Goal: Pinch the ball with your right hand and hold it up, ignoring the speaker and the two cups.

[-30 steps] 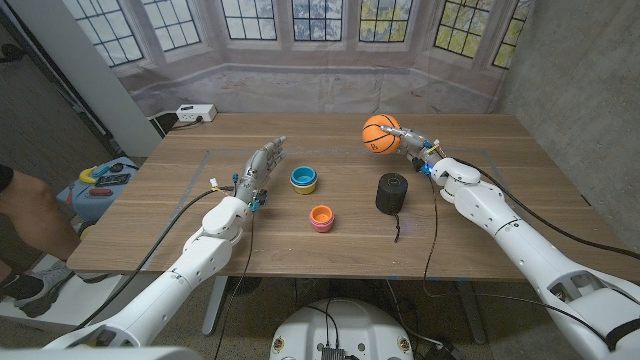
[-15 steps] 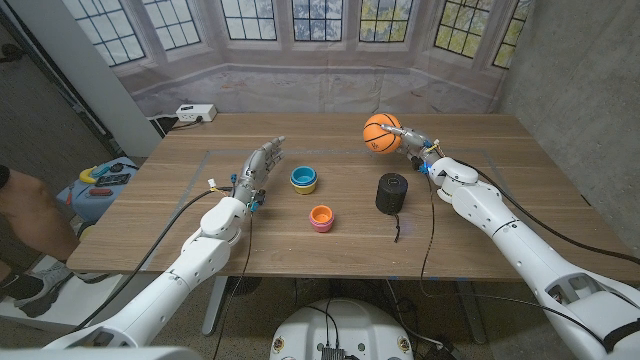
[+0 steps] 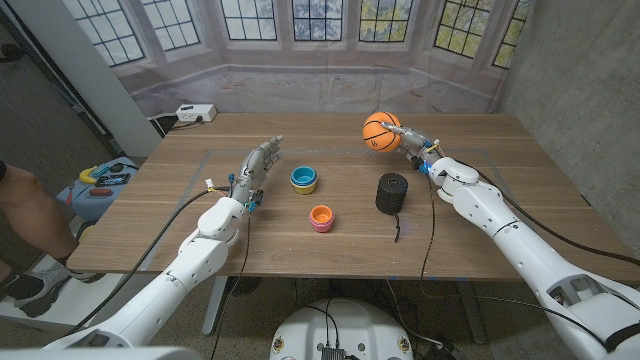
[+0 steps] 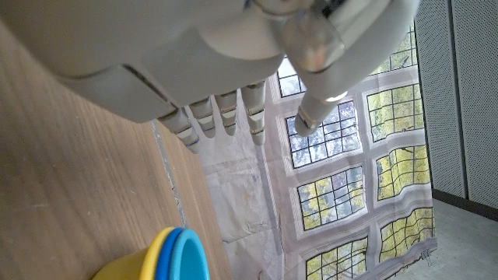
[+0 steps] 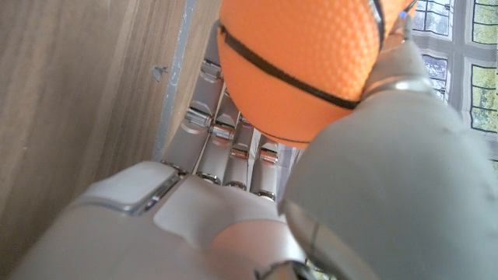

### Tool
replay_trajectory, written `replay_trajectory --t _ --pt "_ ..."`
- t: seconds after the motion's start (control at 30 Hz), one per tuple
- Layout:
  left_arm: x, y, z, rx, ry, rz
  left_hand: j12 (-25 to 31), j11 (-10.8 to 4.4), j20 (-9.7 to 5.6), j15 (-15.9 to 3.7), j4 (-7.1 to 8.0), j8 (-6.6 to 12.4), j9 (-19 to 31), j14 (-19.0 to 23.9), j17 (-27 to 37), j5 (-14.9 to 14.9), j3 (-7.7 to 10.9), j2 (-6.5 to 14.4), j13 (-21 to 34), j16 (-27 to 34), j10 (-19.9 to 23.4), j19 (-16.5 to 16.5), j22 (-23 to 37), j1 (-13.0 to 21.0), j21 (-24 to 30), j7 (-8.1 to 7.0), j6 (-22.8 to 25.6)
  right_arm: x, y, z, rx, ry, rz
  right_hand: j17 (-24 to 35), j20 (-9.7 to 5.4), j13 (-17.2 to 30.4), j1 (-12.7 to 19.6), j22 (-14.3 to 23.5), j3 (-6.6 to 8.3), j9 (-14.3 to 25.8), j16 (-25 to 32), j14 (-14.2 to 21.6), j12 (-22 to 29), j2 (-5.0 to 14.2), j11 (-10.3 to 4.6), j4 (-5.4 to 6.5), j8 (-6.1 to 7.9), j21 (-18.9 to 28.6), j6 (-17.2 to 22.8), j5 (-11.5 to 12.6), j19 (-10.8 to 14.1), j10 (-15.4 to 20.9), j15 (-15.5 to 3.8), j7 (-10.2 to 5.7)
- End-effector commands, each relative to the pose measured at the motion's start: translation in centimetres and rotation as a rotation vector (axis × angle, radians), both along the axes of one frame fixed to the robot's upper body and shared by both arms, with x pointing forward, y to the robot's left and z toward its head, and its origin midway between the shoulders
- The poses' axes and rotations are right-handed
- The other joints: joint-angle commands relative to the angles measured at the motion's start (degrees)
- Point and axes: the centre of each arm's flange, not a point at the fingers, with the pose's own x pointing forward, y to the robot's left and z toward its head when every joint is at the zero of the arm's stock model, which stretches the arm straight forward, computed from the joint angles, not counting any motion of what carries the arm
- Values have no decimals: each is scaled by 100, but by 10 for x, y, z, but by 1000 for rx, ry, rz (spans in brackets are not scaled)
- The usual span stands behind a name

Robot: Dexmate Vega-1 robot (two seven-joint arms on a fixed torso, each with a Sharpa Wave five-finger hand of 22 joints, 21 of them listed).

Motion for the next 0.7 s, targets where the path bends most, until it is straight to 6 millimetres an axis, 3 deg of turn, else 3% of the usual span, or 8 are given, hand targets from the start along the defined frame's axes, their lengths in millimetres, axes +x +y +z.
replay_trajectory --t 0.03,0.1,0.33,0.7 --pt "1 -2 6 -1 -15 0 14 8 -21 7 -12 -14 17 48 15 52 25 -2 28 6 53 54 18 69 -35 6 56 -2 -5 6 -20 -2 32 -92 -362 -226 1056 -96 -33 -15 -199 739 -189 1391 -693 159 -61 64 6 2 -213 814 -1358 -66" --pt "1 -3 7 -2 -16 2 13 13 -21 3 -12 -18 17 46 15 53 27 1 28 4 53 56 18 71 -36 4 49 -2 -6 8 -31 1 42 -124 -328 -322 926 -147 -97 -23 -273 650 -293 1397 -610 198 -92 79 -42 2 -252 745 -1327 -60" --pt "3 -7 10 0 -17 1 11 12 -17 10 -17 -17 17 47 14 55 30 2 28 2 55 58 19 78 -39 5 56 1 -11 11 -37 6 63 -163 -237 -573 630 -309 -249 -52 -433 387 -514 1413 -522 264 -189 80 -163 25 -417 701 -1275 9" --pt "6 -11 12 12 -12 -11 9 18 -14 13 -16 -20 17 47 16 54 26 -1 28 1 60 58 19 78 -45 -5 57 0 -15 11 -47 11 92 -363 -98 -798 362 -460 -337 -93 -697 93 -763 1385 -357 310 -326 48 -347 39 -617 551 -1136 57"
